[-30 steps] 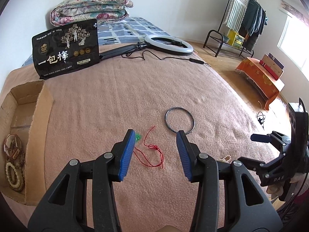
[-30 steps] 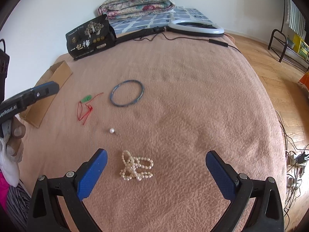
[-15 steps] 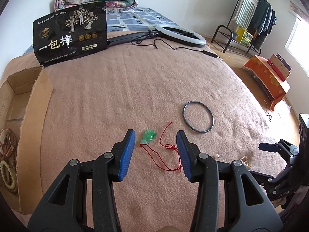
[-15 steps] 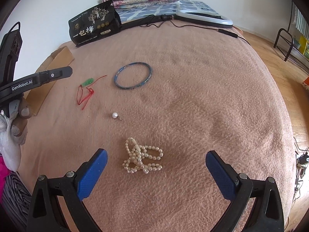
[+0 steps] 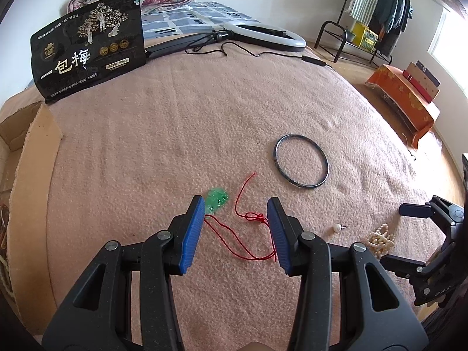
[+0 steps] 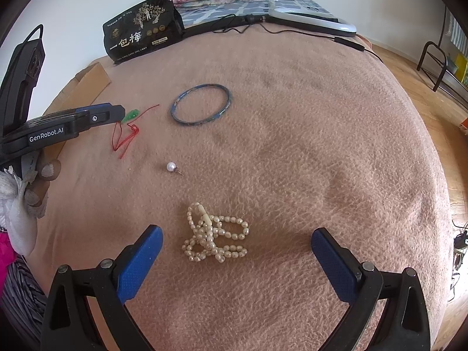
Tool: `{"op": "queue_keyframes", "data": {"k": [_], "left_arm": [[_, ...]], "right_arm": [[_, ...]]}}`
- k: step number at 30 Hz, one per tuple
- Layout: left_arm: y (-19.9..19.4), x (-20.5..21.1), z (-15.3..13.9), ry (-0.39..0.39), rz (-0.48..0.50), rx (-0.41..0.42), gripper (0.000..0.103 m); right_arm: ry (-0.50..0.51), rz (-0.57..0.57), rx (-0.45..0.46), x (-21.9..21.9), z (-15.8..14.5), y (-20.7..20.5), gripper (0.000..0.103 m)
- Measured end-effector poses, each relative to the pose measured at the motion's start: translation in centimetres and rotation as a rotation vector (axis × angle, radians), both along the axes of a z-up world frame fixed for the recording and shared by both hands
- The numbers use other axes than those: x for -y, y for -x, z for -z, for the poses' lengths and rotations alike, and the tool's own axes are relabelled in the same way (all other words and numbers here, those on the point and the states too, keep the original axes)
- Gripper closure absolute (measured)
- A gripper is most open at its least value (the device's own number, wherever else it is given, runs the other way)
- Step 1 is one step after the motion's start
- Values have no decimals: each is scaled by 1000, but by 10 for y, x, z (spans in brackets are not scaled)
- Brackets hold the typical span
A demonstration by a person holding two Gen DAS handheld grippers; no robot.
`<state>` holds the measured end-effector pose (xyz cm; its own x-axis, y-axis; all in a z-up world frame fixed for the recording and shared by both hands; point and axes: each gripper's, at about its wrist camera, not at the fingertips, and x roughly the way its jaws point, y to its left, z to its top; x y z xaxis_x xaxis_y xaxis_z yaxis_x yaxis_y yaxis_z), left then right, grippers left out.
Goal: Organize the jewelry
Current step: 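Close the left tool on the green jade pendant while the right tool grasps the pearl necklace, then lift the pendant and pearl necklace and carry both toward the cardboard box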
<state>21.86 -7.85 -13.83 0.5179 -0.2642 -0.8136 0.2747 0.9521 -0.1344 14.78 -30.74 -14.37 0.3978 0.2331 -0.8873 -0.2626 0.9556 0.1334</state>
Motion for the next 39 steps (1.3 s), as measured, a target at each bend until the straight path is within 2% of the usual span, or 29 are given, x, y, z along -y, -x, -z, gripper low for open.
{"op": "queue_keyframes", "data": {"k": [11, 14, 16, 17, 20, 23, 28, 31, 33, 39], "left_arm": [[-16, -4, 22, -29, -24, -34, 58], [-18, -4, 25, -33, -20, -33, 58], [-19, -5, 25, -38, -23, -31, 68], [-20, -5, 26, -39, -22, -31, 69], [-20, -6, 26, -39, -24, -31, 80], [-19, -6, 26, -41, -21, -29, 91], [-16, -6, 23, -43, -23, -26, 91], [-13, -7, 18, -30, -27, -23, 91], [-10, -8, 11, -22, -29, -10, 91], [-3, -17, -11, 16, -43, 34, 91]], "right_arm": [[31, -22, 2, -9, 8, -2, 0], [44, -25, 4, -10, 9, -3, 3], [52, -28, 7, -11, 9, -3, 8], [56, -29, 8, -11, 10, -3, 9], [68, -32, 13, -12, 9, -4, 18], [82, -35, 16, -13, 8, -4, 32], [77, -36, 5, -11, 5, -4, 70], [62, -32, -5, -11, 3, -4, 84], [44, -27, -7, -10, 0, -4, 90], [20, -30, 24, -15, -15, -1, 93]]}}
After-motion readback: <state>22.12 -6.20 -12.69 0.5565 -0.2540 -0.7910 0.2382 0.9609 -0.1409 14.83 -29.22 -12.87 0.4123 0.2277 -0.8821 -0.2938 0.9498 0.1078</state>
